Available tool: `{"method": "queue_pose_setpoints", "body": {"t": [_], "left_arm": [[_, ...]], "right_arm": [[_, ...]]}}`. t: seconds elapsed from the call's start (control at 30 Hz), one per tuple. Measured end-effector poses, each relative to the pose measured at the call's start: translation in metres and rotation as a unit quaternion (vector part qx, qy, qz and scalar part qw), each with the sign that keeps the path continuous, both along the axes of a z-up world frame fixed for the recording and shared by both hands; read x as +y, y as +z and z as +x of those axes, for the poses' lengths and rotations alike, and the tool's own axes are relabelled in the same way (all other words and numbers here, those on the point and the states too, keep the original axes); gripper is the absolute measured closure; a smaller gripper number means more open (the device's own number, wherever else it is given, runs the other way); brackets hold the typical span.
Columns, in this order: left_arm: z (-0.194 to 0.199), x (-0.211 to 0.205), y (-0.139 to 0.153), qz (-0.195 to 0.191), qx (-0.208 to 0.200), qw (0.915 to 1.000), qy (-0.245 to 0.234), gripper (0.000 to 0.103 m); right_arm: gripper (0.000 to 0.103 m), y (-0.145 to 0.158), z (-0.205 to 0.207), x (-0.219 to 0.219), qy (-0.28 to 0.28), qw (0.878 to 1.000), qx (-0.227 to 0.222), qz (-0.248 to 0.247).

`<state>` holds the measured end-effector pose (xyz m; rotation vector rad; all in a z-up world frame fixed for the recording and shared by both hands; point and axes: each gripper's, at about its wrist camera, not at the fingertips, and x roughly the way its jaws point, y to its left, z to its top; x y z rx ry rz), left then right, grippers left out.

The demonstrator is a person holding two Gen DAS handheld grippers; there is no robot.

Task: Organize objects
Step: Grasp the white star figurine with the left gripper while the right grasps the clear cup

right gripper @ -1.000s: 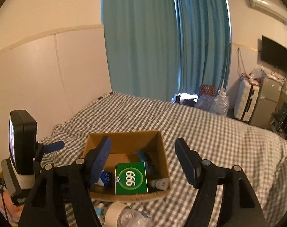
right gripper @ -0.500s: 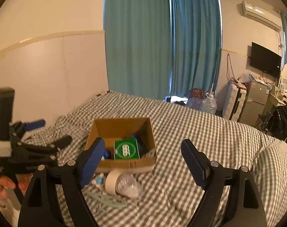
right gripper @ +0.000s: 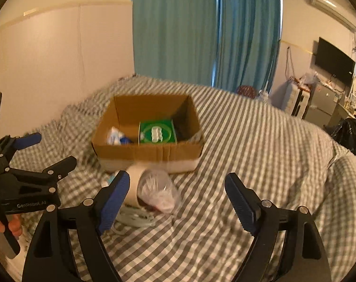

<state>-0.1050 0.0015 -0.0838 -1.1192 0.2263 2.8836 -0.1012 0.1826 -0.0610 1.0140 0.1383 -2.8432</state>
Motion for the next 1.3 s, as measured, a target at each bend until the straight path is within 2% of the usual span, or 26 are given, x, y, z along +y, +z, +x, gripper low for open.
{"method": "queue_pose_setpoints", "body": {"t": [0.1,0.17,0.27,0.47,0.6,0.73,0.83,1.0,1.13,1.2,1.27,1.3], "left_arm": [[-0.010,0.003,-0.023,0.000,-0.018,0.9998,-0.004,0.000],[-0.018,0.008,-0.041,0.000,-0.037,0.9992,-0.012,0.000],[-0.027,0.017,-0.061,-0.002,-0.057,0.9981,-0.024,0.000],[-0.044,0.029,-0.087,-0.005,-0.086,0.9949,-0.052,0.000],[-0.052,0.034,-0.090,0.000,-0.093,0.9931,-0.071,0.004],[-0.055,0.042,-0.097,0.003,-0.098,0.9905,-0.096,0.025],[-0.056,0.045,-0.098,0.020,-0.106,0.9893,-0.098,0.034],[-0.056,0.038,-0.094,0.028,-0.106,0.9913,-0.074,0.036],[-0.056,0.023,-0.089,0.045,-0.108,0.9918,-0.052,0.036],[-0.054,0.019,-0.087,0.045,-0.111,0.9917,-0.045,0.036],[-0.050,0.018,-0.084,0.034,-0.111,0.9925,-0.038,0.036],[-0.049,0.017,-0.082,0.030,-0.110,0.9928,-0.036,0.036]], "right_arm": [[0.020,-0.028,-0.012,-0.003,0.002,0.999,-0.027,0.017],[0.020,-0.045,-0.021,0.003,-0.003,0.999,-0.049,0.002],[0.020,-0.056,-0.028,0.015,-0.014,0.998,-0.067,-0.015],[0.020,-0.077,-0.044,0.029,-0.041,0.995,-0.095,-0.016],[0.020,-0.089,-0.056,0.023,-0.032,0.993,-0.112,-0.011],[0.020,-0.094,-0.062,0.010,-0.012,0.993,-0.117,0.009],[0.020,-0.096,-0.069,0.001,0.005,0.993,-0.114,0.008],[0.020,-0.099,-0.081,-0.013,0.029,0.995,-0.098,0.021],[0.020,-0.098,-0.088,-0.012,0.031,0.996,-0.079,0.000],[0.025,-0.100,-0.091,-0.013,0.036,0.997,-0.074,-0.006],[0.040,-0.100,-0.094,-0.014,0.047,0.996,-0.071,-0.019],[0.040,-0.100,-0.094,-0.015,0.046,0.996,-0.070,-0.017]]}}
